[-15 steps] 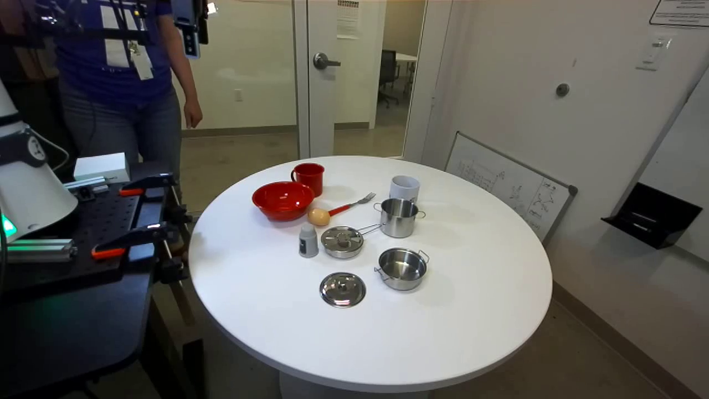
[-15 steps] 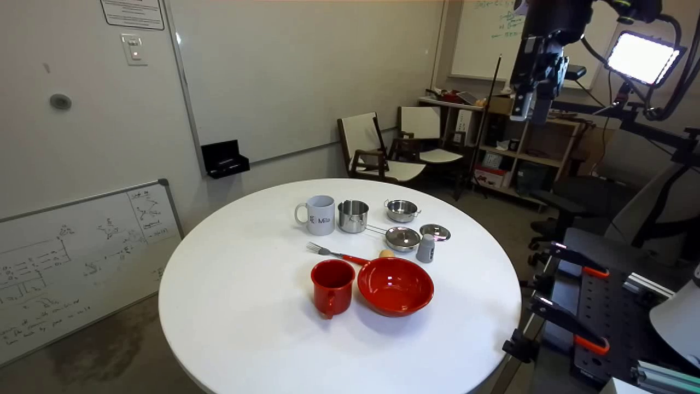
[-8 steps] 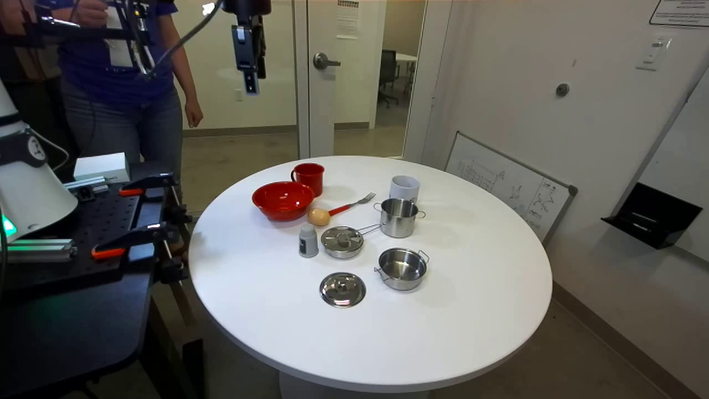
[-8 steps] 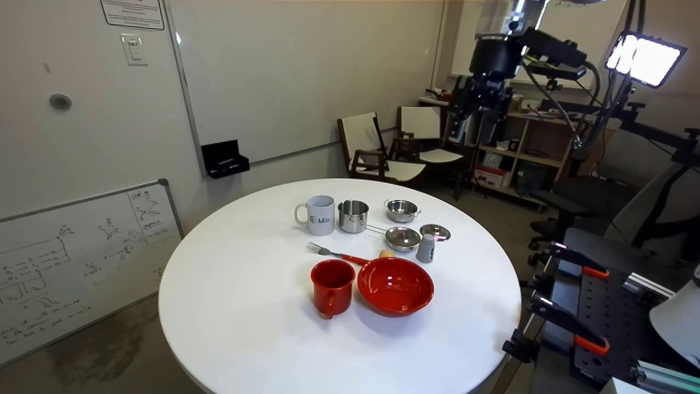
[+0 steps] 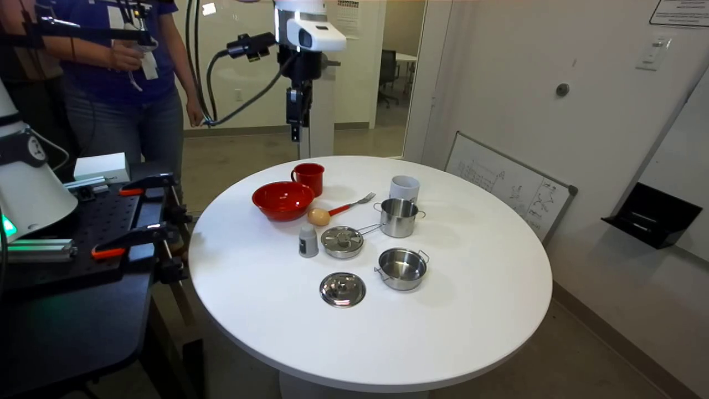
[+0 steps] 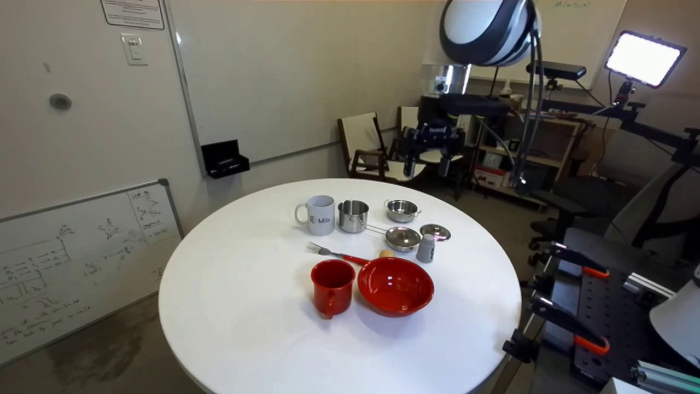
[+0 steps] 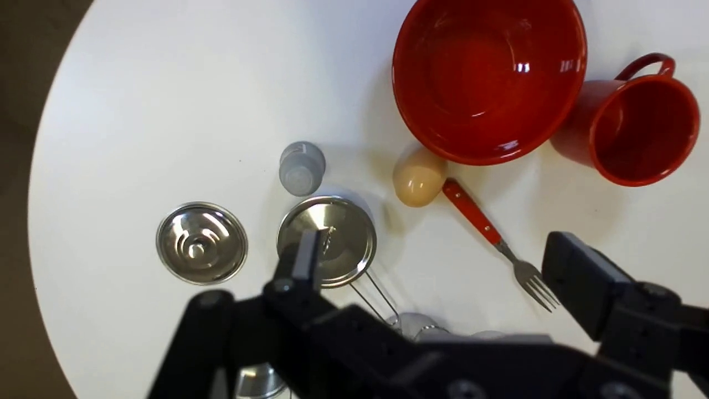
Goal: Remove the lid from the frying pan and put it on the table
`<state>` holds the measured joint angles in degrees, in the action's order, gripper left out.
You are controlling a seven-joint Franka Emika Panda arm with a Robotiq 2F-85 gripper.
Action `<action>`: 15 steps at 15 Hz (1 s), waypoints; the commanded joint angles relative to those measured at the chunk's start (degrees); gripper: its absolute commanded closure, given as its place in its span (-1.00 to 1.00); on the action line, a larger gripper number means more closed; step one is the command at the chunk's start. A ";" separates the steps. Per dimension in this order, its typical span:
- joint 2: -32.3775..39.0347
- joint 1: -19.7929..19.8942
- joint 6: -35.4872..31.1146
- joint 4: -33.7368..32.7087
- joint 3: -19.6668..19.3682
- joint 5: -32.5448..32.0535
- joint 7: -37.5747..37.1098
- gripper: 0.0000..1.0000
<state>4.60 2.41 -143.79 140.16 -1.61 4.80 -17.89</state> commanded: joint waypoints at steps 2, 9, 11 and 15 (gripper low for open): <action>15.12 -0.96 0.39 -10.37 -1.76 -2.57 -2.82 -1.00; 29.86 -1.75 2.80 -23.16 -5.24 -2.58 -3.90 -1.00; 32.18 -1.52 3.82 -25.85 -5.24 -1.68 -4.02 -1.00; 32.19 -1.37 2.59 -25.01 -5.28 -1.46 -2.81 -1.00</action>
<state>36.69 1.67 -141.38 115.32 -6.26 2.71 -21.15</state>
